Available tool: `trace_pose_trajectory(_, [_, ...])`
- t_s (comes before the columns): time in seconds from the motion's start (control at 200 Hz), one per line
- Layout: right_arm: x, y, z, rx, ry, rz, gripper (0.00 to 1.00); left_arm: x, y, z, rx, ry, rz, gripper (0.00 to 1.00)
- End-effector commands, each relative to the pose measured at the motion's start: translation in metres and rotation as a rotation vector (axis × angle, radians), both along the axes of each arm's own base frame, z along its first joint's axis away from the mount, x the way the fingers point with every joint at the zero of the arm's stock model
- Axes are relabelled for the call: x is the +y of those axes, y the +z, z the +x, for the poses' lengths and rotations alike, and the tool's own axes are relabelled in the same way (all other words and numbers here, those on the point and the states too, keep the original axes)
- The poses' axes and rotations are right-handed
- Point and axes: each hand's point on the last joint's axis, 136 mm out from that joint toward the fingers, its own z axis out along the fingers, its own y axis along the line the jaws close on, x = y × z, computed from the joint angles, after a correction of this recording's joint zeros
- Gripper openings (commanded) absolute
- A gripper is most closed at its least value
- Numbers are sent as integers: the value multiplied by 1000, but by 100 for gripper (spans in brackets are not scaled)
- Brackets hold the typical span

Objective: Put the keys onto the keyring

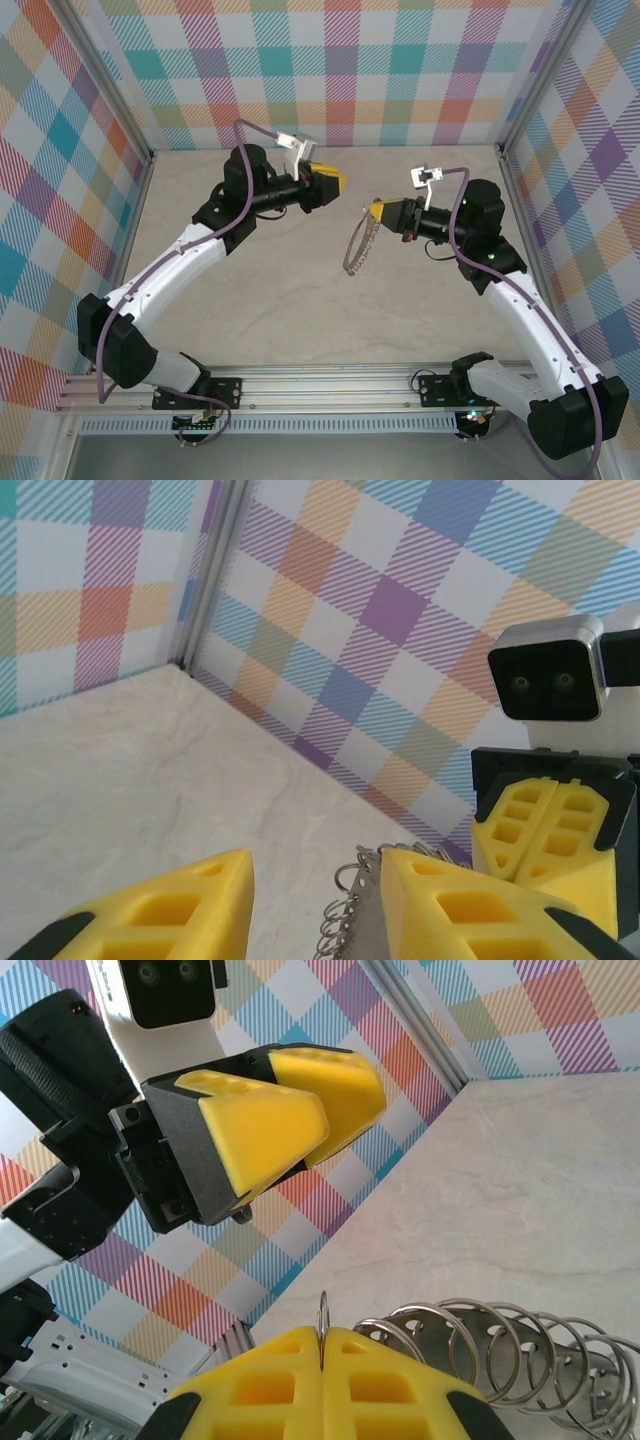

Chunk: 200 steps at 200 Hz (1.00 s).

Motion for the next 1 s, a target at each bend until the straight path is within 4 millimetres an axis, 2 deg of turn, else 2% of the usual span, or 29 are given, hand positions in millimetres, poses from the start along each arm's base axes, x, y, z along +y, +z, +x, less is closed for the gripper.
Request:
trace_pose_trajectory(0.0, [-4,12,-3,-77,-10,12,0,-2,5,-6,47,-73,18,38])
trace_pose_trajectory(0.185, [-4,12,0,-82,-18,6,0,-6,6,-10,77,-131,70,40])
trace_pose_trajectory(0.28, [-6,10,10,-73,-61,1,0,-5,7,-10,71,-130,92,42])
trace_pose_trajectory(0.37, [-4,10,17,-64,-63,-4,0,-5,10,-5,61,-133,90,45])
trace_pose_trajectory(0.415, [-2,10,21,-61,-62,-4,0,-5,5,-4,93,-143,105,47])
trace_pose_trajectory(0.585, [1,18,28,-74,-51,-13,0,-12,16,3,87,-179,115,54])
trace_pose_trajectory(0.705, [5,16,36,-74,-31,-49,0,-18,22,12,90,-211,81,57])
trace_pose_trajectory(0.83, [5,9,51,-64,-61,-76,0,-18,9,20,104,-219,102,59])
trace_pose_trajectory(0.995, [3,5,56,-70,-55,-102,0,-17,-3,29,52,-237,117,61])
